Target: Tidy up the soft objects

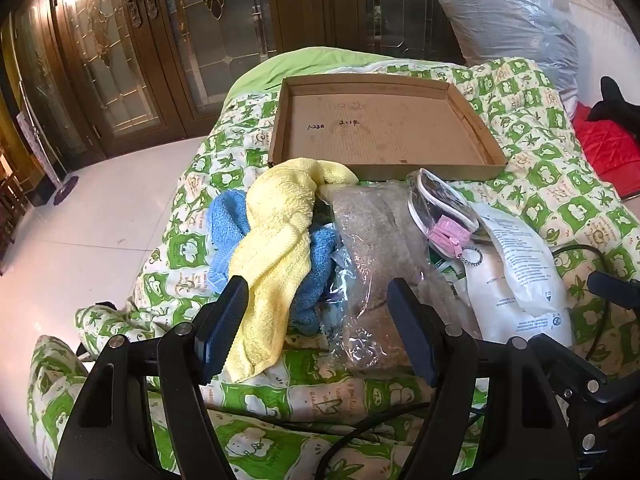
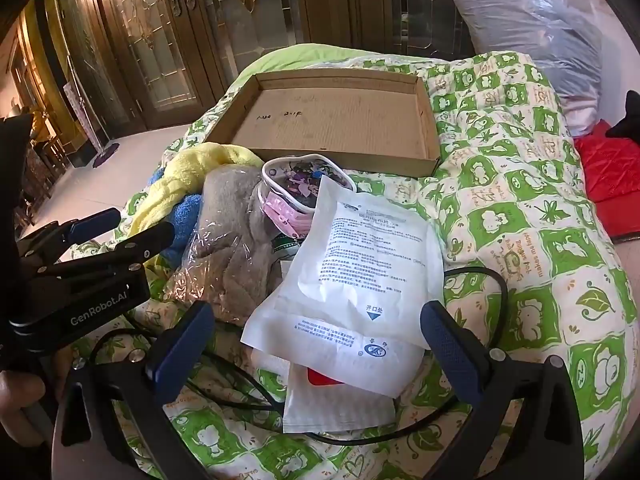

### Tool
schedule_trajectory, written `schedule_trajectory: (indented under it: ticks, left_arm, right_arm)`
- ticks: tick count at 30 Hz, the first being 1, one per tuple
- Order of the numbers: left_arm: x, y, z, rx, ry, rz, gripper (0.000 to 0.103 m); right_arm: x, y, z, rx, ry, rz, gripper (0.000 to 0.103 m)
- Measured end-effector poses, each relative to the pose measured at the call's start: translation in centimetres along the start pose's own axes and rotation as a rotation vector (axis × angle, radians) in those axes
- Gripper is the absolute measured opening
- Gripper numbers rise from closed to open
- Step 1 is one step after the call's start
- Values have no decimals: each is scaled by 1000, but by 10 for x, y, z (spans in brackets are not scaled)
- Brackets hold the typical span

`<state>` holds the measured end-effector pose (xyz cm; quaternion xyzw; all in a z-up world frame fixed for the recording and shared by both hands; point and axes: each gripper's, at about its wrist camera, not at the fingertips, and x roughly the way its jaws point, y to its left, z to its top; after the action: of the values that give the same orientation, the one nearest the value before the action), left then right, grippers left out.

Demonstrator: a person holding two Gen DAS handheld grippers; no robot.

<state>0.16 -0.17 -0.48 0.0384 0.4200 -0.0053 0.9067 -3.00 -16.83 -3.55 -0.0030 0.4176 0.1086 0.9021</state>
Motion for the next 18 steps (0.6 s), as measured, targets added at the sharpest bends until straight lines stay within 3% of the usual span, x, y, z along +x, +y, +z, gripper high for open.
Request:
schedule_trajectory:
  ticks: [18]
  left_arm:
    - [-1, 0, 1, 0, -3, 0, 73]
  right_arm:
    - [-2, 0, 0, 3, -1, -4, 103]
